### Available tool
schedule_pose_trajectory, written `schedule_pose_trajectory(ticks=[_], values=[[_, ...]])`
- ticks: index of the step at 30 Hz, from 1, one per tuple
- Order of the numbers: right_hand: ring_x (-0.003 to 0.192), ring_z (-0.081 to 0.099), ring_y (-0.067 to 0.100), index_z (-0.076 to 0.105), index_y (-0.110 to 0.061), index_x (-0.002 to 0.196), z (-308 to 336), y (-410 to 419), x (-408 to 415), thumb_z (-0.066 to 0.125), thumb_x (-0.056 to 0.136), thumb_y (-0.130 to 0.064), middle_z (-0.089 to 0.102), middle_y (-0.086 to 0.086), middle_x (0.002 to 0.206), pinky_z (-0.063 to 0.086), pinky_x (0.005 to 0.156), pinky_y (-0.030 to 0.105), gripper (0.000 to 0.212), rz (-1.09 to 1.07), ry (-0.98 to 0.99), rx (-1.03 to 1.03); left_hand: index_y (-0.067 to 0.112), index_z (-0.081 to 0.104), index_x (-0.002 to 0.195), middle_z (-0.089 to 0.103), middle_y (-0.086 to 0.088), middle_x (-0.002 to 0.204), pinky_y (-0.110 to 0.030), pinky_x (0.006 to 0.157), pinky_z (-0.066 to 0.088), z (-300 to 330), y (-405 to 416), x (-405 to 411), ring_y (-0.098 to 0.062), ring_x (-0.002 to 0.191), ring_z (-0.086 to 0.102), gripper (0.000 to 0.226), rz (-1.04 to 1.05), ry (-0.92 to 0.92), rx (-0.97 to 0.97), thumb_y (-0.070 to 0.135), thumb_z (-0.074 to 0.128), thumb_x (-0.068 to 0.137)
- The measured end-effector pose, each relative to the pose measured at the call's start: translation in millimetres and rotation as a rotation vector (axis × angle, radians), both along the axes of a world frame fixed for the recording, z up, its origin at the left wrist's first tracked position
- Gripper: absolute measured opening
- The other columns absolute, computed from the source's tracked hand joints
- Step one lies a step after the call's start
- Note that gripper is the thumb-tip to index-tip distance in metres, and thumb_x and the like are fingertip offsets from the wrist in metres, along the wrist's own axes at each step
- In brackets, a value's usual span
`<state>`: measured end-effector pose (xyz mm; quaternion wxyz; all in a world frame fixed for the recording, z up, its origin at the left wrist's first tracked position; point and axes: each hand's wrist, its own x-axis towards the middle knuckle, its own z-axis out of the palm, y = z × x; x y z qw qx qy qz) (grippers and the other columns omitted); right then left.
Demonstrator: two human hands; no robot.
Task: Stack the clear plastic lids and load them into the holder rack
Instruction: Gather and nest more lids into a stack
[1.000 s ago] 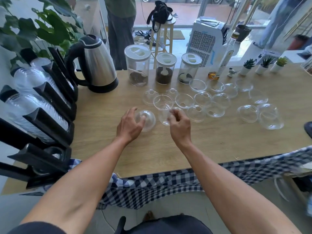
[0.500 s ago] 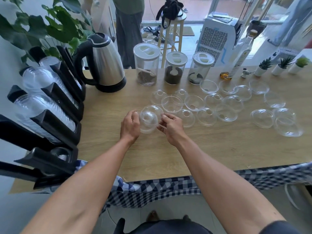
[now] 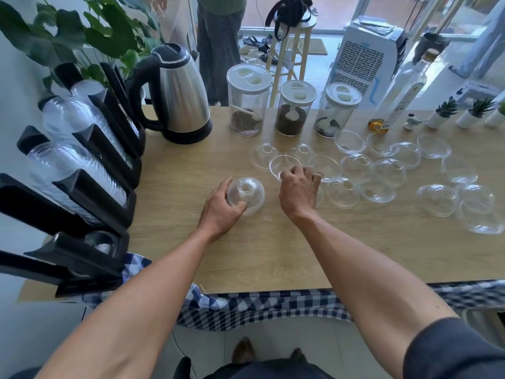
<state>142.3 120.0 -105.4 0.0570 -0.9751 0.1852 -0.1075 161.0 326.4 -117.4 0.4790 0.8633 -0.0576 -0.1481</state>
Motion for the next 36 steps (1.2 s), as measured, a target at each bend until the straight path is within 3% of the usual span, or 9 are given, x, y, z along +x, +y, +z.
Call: schedule_pose_trajectory(ticks=[4,10,14,16,22,26,31,34,36], values=[[0.104,0.058,0.027,0.073,-0.019,0.108,18.6,8.2,-1.7,0.06,0.099,-0.018,0.068,0.005,0.109,0.029,0.089,0.035,0.016,-0.012,-0.292,0.315,0.025,0.039,0.157,0.055,-0.004,0.15,-0.042,0.113,0.045,9.1,1.8,-1.9,-0.015,0.135,0.052,0.088,0.035,0.058,-0.053,0.052,0.054,0.074],[0.083,0.068,0.016,0.065,-0.017,0.101,50.3,24.6,-1.5,0.058,0.104,-0.014,0.069,0.002,0.086,0.056,0.069,0.028,0.008,-0.083,-0.351,1.377,0.024,0.055,0.146,0.062,-0.006,0.143,-0.045,0.116,0.04,16.7,3.9,2.8,-0.022,0.135,0.054,0.064,0.201,0.122,-0.182,0.048,0.037,0.09],[0.078,0.067,0.019,0.064,-0.011,0.101,38.1,26.9,-12.1,0.058,0.104,-0.008,0.067,0.004,0.078,0.049,0.067,0.029,0.008,-0.129,-0.211,1.872,0.05,0.074,0.083,0.069,-0.017,0.127,-0.06,0.105,0.048,0.3,7.5,13.8,-0.038,0.122,0.062,0.038,0.244,0.194,-0.245,0.054,0.036,0.087],[0.079,0.068,0.018,0.065,-0.012,0.101,31.0,25.7,-18.2,0.059,0.103,-0.008,0.067,0.004,0.08,0.049,0.068,0.03,0.007,-0.15,-0.152,1.982,0.054,0.073,0.077,0.07,-0.015,0.126,-0.058,0.105,0.048,8.4,5.8,10.1,-0.036,0.119,0.064,0.039,0.228,0.194,-0.266,0.054,0.036,0.088],[0.075,0.065,0.017,0.065,-0.011,0.097,10.1,24.1,-30.1,0.068,0.098,-0.015,0.066,0.002,0.081,0.048,0.061,0.03,0.005,-0.293,-0.057,1.689,0.032,0.071,0.09,0.075,0.0,0.09,-0.044,0.091,0.052,13.3,1.2,4.1,-0.021,0.091,0.067,0.038,0.258,0.19,-0.253,0.053,0.039,0.089],[0.08,0.065,0.018,0.058,-0.012,0.119,-2.2,25.4,-36.1,0.065,0.096,-0.019,0.068,0.007,0.105,0.045,0.058,0.031,0.025,-0.362,-0.034,1.403,0.035,0.068,0.086,0.076,-0.006,0.107,-0.048,0.096,0.055,15.9,-1.4,1.0,-0.025,0.102,0.068,0.029,0.26,0.168,-0.225,0.049,0.043,0.088],[0.132,0.055,0.031,0.046,-0.021,0.15,-2.1,28.3,-34.6,0.052,0.093,-0.034,0.05,0.014,0.151,0.048,0.109,0.05,0.059,-0.256,-0.04,1.143,0.017,0.057,0.146,0.058,-0.002,0.149,-0.03,0.115,0.039,30.4,-12.7,-0.2,-0.02,0.138,0.052,0.048,0.217,0.163,-0.174,0.032,0.046,0.101],[0.152,0.035,0.03,0.04,-0.033,0.158,-1.3,30.2,-25.0,0.046,0.095,-0.057,0.027,0.014,0.168,0.029,0.125,0.052,0.067,-0.175,0.015,1.129,0.019,0.057,0.147,0.057,0.0,0.15,-0.028,0.114,0.04,30.9,-19.5,3.1,-0.017,0.136,0.054,0.049,0.202,0.171,-0.16,0.034,0.049,0.102],[0.152,0.037,0.024,0.045,-0.031,0.155,-8.3,30.0,-19.3,0.048,0.091,-0.067,0.037,0.009,0.165,0.03,0.126,0.049,0.073,-0.149,0.021,1.19,0.024,0.066,0.138,0.068,0.002,0.137,-0.035,0.109,0.048,29.8,-23.3,3.6,-0.017,0.125,0.063,0.049,0.186,0.176,-0.169,0.047,0.052,0.097]])
